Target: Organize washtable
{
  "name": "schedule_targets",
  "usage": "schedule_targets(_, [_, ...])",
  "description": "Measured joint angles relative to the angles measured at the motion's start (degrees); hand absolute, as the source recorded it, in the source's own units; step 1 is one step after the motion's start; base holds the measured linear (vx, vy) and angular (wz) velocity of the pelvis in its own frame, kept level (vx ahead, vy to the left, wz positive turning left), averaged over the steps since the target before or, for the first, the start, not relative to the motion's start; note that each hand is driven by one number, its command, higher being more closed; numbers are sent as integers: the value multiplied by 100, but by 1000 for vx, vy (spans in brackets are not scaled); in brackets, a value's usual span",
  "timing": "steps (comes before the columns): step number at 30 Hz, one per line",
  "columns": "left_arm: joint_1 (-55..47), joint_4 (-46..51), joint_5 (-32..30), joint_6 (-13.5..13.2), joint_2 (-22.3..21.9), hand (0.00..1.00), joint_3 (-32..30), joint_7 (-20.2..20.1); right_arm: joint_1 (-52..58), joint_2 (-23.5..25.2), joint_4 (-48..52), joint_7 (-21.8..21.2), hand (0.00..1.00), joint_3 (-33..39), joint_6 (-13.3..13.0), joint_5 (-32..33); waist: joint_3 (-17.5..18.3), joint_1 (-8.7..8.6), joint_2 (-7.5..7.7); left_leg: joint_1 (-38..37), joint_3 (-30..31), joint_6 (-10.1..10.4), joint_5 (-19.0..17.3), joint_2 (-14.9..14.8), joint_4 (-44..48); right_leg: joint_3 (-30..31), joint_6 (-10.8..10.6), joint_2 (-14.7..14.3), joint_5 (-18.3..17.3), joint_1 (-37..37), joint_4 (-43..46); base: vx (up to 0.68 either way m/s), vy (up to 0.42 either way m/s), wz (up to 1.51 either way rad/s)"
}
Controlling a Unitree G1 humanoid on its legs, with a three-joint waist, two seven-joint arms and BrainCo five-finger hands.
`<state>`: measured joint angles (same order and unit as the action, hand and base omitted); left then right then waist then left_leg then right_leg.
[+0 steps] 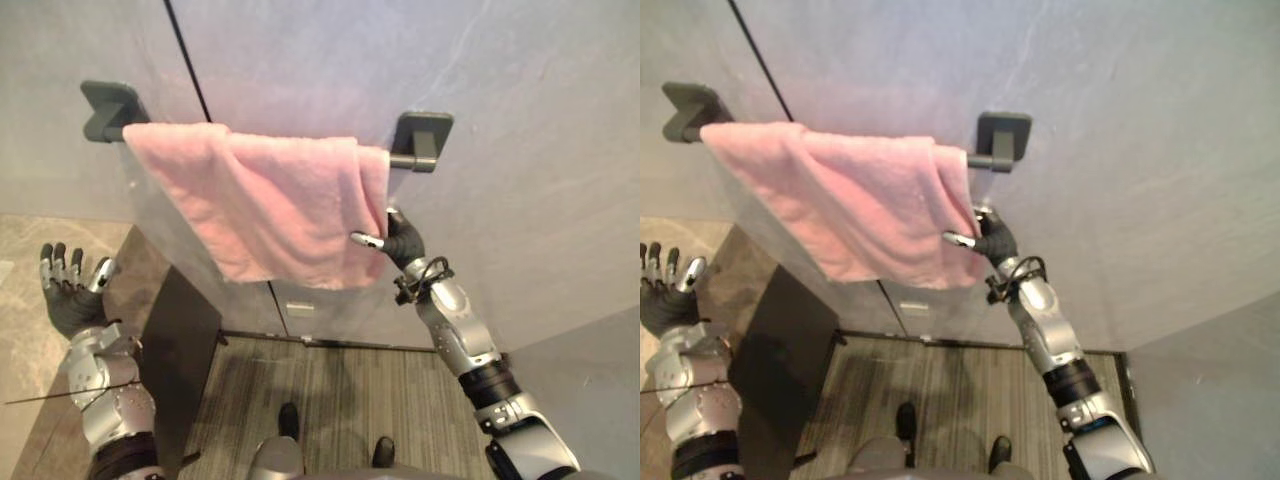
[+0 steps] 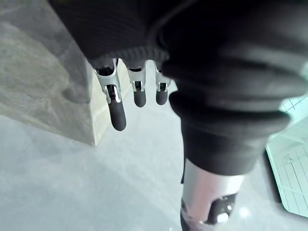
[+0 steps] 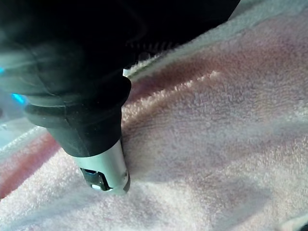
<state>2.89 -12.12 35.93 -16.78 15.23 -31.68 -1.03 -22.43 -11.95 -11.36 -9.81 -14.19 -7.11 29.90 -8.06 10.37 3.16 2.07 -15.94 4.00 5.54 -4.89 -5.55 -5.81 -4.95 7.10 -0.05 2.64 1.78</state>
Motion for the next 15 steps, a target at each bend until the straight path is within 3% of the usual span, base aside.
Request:
schedule_targets(10, [12, -420, 2, -2, 126, 0, -14, 8, 299, -92, 218, 6, 0, 244, -49, -4, 20, -7, -9, -8, -83, -36, 24, -2, 4, 100, -7, -8, 10, 45, -6, 0, 0, -4])
schedule_targets(12, [8, -417, 0, -3, 131, 0, -126, 15, 573, -93, 374, 104, 0, 629, -48, -16, 44, 1, -23, -8, -82, -37, 25, 2, 5, 100, -11, -6, 13, 38, -13, 0, 0, 0])
schedule_targets(15, [-6, -252, 1, -6, 130, 0, -545, 119, 893, -107, 394, 381, 0, 1754, -55, -28, 95, -29, -69, -131, -106, -66, 42, 20, 3, 107, -9, 7, 14, -76, -25, 6, 4, -1])
